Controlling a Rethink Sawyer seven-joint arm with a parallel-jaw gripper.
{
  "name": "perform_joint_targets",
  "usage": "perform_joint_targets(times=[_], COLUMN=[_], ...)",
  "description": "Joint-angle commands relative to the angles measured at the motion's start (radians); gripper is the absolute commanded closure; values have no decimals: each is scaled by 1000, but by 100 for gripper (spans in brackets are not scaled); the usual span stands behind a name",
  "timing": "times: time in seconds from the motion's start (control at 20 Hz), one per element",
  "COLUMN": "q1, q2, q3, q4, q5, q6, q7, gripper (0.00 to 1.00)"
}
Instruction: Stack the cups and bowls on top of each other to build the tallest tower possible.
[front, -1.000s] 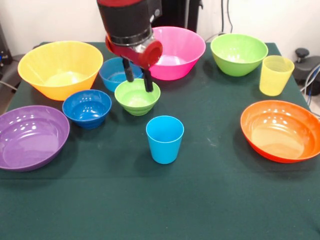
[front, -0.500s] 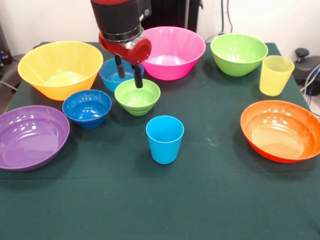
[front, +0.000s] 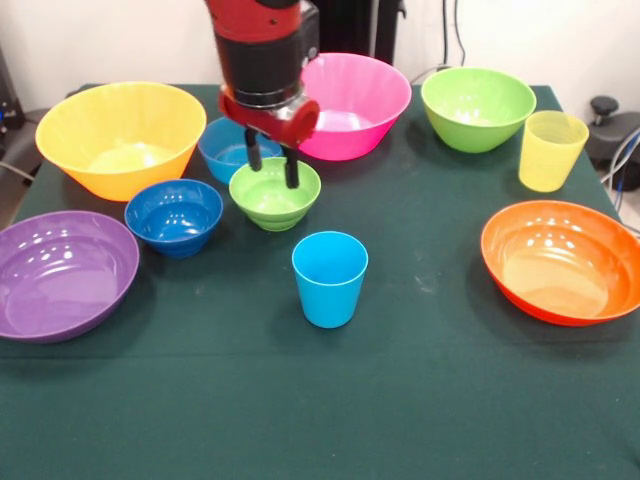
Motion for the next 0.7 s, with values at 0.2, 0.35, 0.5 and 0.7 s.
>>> perform_joint_targets(times=[0.2,0.35,0.5,0.7], q1=[47,7,-7,-26], q2=[99,82,57,39], q3=[9,18,21,30], q4=[-80,-103,-115,-128], q5=[-66,-48,-42,-42], q6=[21,79,133,166], q7=[-18,-52,-75,-94], gripper=[0,0,0,0])
